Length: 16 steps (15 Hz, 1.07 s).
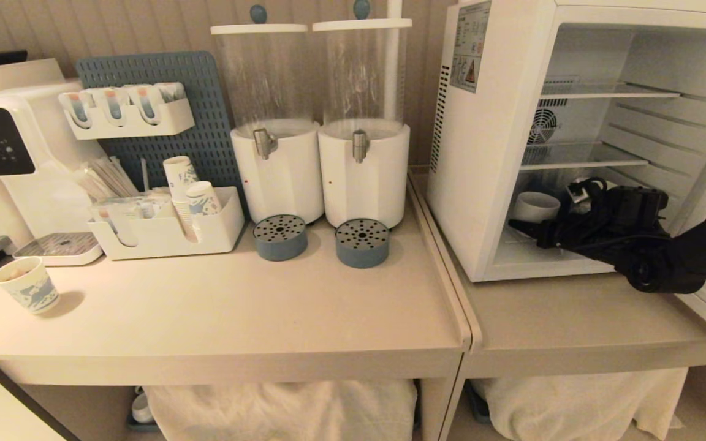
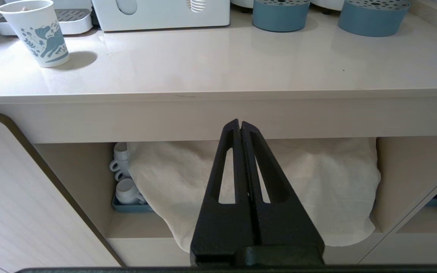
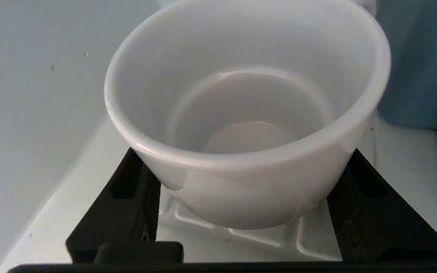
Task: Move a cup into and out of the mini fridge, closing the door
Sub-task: Take the ceramic cup out of the freezer
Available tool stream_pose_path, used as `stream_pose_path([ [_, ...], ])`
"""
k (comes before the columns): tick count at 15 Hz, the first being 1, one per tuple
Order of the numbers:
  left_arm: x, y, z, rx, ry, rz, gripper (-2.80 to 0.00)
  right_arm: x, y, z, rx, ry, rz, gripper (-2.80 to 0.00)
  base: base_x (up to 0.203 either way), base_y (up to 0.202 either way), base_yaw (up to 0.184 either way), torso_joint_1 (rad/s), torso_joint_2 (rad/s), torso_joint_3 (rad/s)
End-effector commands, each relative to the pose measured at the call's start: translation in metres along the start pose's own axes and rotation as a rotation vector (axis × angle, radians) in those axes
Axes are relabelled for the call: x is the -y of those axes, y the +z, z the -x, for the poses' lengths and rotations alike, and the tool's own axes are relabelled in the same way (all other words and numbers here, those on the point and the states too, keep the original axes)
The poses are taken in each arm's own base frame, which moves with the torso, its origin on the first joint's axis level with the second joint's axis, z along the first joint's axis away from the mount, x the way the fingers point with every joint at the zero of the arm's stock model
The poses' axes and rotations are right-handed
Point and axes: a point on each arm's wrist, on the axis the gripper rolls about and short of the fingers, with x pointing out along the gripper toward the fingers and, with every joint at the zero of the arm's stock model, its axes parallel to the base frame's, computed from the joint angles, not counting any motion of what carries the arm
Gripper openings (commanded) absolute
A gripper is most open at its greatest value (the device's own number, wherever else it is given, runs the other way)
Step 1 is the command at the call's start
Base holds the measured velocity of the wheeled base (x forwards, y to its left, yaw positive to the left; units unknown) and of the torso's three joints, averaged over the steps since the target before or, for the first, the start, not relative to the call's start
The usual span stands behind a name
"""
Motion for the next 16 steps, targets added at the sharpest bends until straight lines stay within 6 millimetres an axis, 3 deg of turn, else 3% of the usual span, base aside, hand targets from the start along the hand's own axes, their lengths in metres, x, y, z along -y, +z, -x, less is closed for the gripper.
stream_pose_path([
  [1,0.000,0.000,0.000,0.001,0.000,0.001,-2.80,-0.003,0.003,0.005,0.004,0.004,0.001,-2.80,0.000,0.000,0.000,0.000,0.00,0.000],
  [3,0.000,0.000,0.000,-0.001,0.000,0.001,-2.80,-0.005,0.005,0.009,0.002,0.009,-0.003,-2.80,0.000,0.000,0.000,0.000,0.00,0.000],
  [9,0.000,0.000,0.000,-0.001,0.000,0.001,-2.80,-0.037,0.038,0.067,0.033,0.040,0.015,-2.80,0.000,0.000,0.000,0.000,0.00,0.000],
  [12,0.000,0.000,0.000,-0.001,0.000,0.001,-2.80,-0.053,0.038,0.098,0.025,0.043,0.013,-2.80,0.000,0.000,0.000,0.000,0.00,0.000],
  [16,0.000,0.000,0.000,-0.001,0.000,0.001,-2.80,-0.083,0.047,0.160,0.068,0.088,0.041,-2.80,0.000,0.000,0.000,0.000,0.00,0.000],
])
